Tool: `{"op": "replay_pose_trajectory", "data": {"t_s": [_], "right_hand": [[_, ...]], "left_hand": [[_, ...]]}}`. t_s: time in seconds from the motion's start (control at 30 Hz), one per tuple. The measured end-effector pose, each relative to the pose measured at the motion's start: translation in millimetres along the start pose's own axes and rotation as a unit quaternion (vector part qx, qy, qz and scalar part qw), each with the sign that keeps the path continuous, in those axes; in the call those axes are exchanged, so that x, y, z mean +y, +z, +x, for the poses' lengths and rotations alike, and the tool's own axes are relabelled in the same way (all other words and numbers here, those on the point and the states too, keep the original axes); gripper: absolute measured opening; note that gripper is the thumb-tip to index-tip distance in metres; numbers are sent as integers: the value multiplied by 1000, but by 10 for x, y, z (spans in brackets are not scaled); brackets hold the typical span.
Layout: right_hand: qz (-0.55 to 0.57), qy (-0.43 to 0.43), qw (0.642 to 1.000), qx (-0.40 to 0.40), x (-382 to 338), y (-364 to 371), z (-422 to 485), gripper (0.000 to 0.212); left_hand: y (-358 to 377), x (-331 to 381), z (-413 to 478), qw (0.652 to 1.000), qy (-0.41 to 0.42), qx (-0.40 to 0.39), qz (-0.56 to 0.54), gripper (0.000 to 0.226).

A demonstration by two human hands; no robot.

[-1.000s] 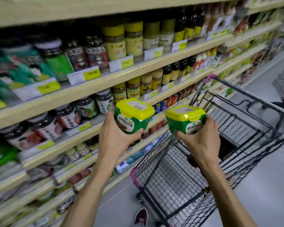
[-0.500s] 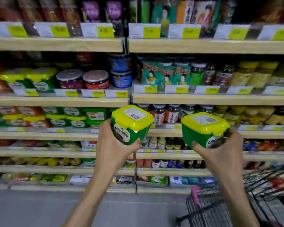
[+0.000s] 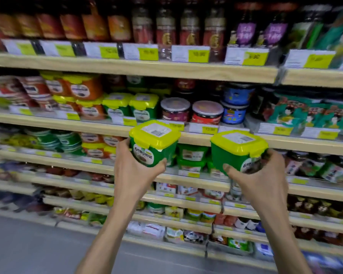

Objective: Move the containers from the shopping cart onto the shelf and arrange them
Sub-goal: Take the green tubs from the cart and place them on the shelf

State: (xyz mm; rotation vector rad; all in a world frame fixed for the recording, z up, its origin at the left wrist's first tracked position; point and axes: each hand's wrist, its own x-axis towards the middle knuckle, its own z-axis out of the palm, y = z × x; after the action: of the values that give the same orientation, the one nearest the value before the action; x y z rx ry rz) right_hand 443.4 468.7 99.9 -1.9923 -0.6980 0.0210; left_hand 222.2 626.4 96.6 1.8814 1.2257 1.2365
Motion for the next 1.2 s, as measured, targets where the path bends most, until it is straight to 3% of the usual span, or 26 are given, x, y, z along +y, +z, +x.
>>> {"op": "replay_pose_trajectory", "data": {"t_s": [0.23, 0.53, 0.97, 1.2], "right_hand": [[3, -14, 1000, 17, -877, 910, -207, 100], [14, -42, 999, 18, -1406, 1401, -128, 93], [25, -78, 997, 2, -1533, 1544, 268, 86], [18, -87, 996, -11, -1459, 1606, 439, 96]], "left_hand": [[-651, -528, 966, 999, 14, 31, -15, 86], [-665, -727, 1758, 998, 18, 68, 0, 91], [-282, -586, 2211, 990, 11, 142, -5, 92], [-111, -628, 2371, 986, -11, 164, 23, 95]]}}
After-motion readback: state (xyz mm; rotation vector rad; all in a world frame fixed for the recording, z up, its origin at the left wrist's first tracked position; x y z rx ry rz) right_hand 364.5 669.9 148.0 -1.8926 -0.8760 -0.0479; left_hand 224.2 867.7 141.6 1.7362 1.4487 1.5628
